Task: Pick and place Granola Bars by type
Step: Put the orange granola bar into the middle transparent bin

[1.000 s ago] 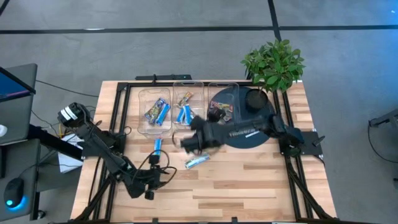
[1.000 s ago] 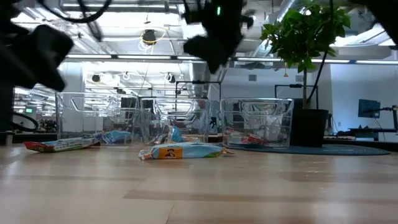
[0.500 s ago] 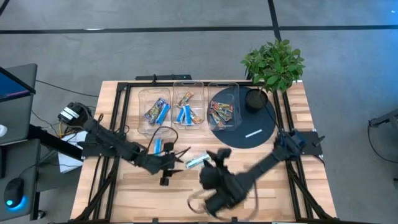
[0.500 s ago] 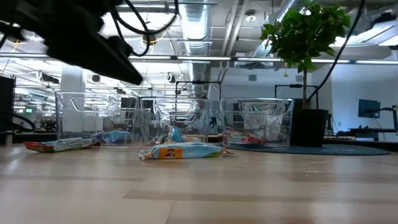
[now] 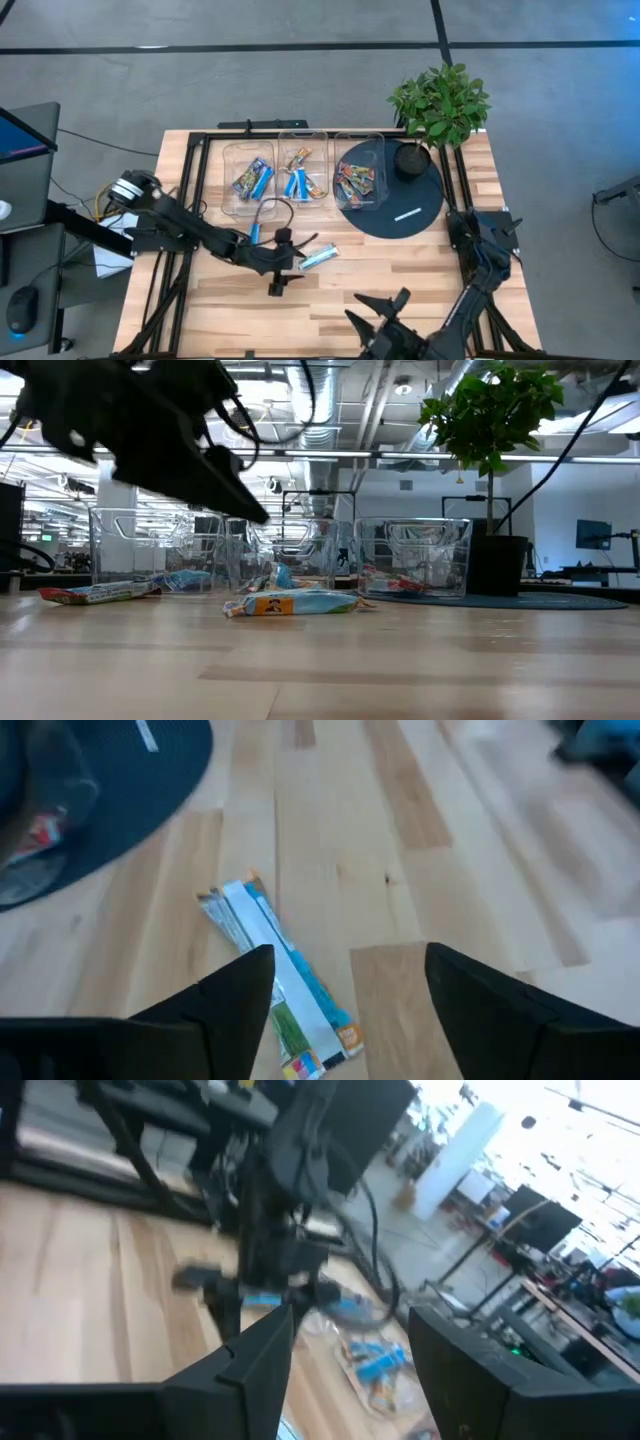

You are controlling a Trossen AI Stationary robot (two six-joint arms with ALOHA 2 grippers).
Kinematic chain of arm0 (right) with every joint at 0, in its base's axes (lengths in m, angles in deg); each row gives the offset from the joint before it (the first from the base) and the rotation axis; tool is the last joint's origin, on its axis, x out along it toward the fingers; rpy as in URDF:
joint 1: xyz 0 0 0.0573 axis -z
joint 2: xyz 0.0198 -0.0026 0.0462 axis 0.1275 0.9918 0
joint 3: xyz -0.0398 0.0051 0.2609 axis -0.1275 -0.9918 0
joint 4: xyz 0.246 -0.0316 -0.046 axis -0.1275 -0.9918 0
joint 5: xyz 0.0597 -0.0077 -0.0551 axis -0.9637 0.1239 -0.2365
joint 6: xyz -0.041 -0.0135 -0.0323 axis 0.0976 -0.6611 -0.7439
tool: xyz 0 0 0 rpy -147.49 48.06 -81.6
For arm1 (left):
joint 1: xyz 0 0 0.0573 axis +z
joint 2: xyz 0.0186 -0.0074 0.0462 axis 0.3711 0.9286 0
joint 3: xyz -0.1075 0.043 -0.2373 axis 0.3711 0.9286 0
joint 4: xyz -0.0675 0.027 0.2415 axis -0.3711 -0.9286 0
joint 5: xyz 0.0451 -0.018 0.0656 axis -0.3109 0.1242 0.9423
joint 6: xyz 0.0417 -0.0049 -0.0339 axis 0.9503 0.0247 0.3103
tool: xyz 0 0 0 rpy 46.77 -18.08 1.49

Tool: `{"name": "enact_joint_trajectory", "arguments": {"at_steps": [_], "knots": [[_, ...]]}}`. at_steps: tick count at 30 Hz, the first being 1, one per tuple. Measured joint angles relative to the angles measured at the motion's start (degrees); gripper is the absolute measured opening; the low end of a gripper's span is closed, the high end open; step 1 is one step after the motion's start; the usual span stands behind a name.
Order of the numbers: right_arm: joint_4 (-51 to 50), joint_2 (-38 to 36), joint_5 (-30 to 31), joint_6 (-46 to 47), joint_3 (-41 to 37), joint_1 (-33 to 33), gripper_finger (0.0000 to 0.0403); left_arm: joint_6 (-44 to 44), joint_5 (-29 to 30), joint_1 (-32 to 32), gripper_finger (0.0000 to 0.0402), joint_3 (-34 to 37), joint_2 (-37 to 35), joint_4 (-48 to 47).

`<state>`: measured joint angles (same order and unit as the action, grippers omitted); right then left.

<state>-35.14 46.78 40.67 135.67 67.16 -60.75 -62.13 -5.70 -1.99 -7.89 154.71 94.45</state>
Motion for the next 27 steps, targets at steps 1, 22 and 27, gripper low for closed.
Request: {"name": "enact_joint_trajectory", "arguments": {"at_steps": [1,22,27], "knots": [[1.28,-0.03,0.81,0.04,-0.64,-0.4,0.0196,0.35,0.29,0.0,0.026,-0.76,1.62,-0.06],[11.63,0.03,1.71,-3.02,-7.81,-0.36,0.0187,-2.44,-1.26,5.74,0.0268,-7.21,12.77,-3.34],[12.25,0.03,1.62,-3.5,-7.81,0.34,0.0189,-3.4,-4.58,6.05,0.0268,-8.1,16.7,-2.96]]}}
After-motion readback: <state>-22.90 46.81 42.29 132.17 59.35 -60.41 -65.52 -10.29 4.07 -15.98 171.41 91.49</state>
